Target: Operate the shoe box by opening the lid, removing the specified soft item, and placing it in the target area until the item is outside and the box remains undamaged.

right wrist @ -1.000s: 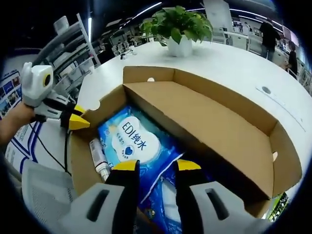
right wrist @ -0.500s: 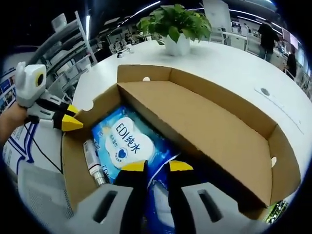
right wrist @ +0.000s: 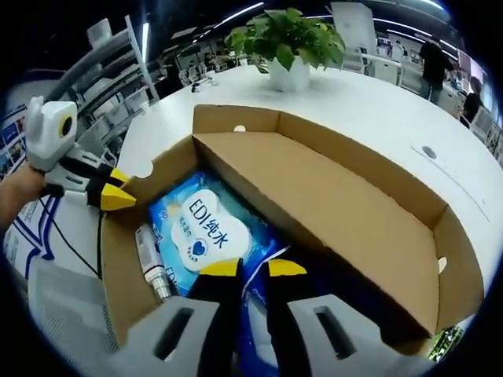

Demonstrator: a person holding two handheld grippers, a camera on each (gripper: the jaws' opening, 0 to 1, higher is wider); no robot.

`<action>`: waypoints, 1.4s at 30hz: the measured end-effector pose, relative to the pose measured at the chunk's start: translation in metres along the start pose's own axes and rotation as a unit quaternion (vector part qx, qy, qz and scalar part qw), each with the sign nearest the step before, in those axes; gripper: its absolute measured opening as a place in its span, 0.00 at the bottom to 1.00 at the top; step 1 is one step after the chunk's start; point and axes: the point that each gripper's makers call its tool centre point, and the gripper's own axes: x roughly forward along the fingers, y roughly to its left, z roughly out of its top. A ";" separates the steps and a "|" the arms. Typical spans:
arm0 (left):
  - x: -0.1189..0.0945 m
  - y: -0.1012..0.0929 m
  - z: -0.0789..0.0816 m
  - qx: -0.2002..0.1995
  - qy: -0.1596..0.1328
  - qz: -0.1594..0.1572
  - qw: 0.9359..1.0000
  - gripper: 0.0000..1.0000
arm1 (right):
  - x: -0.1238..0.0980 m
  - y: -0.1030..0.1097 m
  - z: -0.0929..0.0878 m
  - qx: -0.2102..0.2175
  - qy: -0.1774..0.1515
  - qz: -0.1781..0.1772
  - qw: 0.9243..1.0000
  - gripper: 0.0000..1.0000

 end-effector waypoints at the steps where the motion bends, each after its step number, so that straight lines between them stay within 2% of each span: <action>1: 0.000 0.000 0.000 0.000 0.000 0.000 1.000 0.06 | 0.002 0.000 -0.001 0.005 0.002 0.002 1.000 0.09; 13: 0.000 0.000 0.000 0.010 0.003 0.008 1.000 0.06 | -0.010 0.007 0.006 -0.030 -0.008 -0.004 1.000 0.00; 20: 0.000 0.001 -0.001 0.003 0.001 0.007 1.000 0.06 | -0.021 0.010 0.014 -0.041 -0.021 -0.011 0.999 0.00; 37: -0.001 -0.001 -0.002 0.027 0.017 0.009 0.999 0.07 | -0.051 -0.001 0.006 -0.039 -0.019 -0.041 0.998 0.00; 42: -0.004 -0.001 0.002 0.037 0.016 0.013 0.999 0.07 | -0.057 -0.005 0.001 -0.036 -0.017 -0.048 0.998 0.00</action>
